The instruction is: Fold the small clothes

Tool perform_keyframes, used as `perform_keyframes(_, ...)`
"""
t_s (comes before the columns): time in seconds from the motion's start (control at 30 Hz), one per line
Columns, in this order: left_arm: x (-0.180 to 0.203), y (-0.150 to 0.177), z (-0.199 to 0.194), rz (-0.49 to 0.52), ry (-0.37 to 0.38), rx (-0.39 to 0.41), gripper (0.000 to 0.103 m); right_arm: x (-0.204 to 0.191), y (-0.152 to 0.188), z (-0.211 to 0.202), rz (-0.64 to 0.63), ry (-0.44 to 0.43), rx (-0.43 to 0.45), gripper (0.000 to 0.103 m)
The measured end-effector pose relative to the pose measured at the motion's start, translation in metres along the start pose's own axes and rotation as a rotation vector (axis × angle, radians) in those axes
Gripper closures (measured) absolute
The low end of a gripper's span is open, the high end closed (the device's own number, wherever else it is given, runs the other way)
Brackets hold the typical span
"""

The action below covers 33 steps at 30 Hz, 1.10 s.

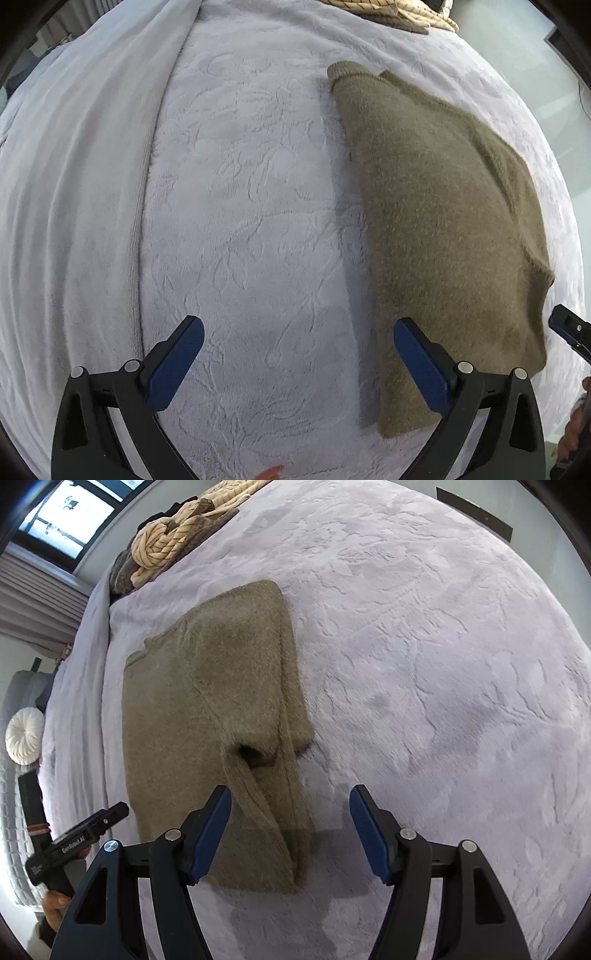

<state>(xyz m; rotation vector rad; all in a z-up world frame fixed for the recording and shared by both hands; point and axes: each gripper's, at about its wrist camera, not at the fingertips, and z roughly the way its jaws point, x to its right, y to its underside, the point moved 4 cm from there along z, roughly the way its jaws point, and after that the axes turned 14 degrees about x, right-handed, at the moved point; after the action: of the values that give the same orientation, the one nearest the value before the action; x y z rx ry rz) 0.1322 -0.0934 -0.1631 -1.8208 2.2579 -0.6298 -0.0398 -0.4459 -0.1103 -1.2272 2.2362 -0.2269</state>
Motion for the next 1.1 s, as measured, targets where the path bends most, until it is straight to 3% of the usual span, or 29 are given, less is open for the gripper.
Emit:
perform_keyframes(0.23, 0.014, -0.020, 0.003, 0.011, 0.004, 0.027, 0.000, -0.017, -0.039, 0.025, 0.027, -0.096, 0.039, 0.036)
perform_keyframes(0.27, 0.015, -0.023, 0.004, 0.009, 0.004, 0.029, 0.000, -0.018, -0.043, 0.032, 0.024, -0.089, 0.033, 0.056)
perform_keyframes(0.3, 0.016, -0.027, 0.005, 0.006, 0.004, 0.032, 0.000, -0.018, -0.046, 0.039, 0.018, -0.075, 0.015, 0.090)
perform_keyframes(0.33, 0.018, -0.029, 0.006, 0.002, 0.005, 0.034, 0.000, -0.019, -0.048, 0.047, 0.014, -0.059, -0.009, 0.094)
perform_keyframes(0.5, 0.031, -0.041, 0.010, -0.010, 0.010, 0.044, 0.000, -0.020, -0.054, 0.047, -0.041, -0.028, 0.016, 0.095)
perform_keyframes(0.63, 0.025, -0.048, 0.010, -0.017, 0.008, 0.035, 0.000, -0.001, -0.047, 0.063, 0.027, -0.043, -0.026, 0.095)
perform_keyframes(0.8, 0.030, -0.049, 0.015, -0.006, 0.008, 0.030, 0.000, -0.003, -0.050, 0.050, 0.039, -0.097, -0.014, 0.092)
perform_keyframes(1.03, 0.033, -0.048, 0.019, -0.007, 0.013, 0.023, 0.000, 0.008, -0.053, 0.035, 0.069, -0.096, 0.009, 0.091)
perform_keyframes(1.1, 0.034, -0.050, 0.022, -0.005, 0.013, 0.022, 0.000, 0.011, -0.052, 0.035, 0.078, -0.097, 0.003, 0.082)
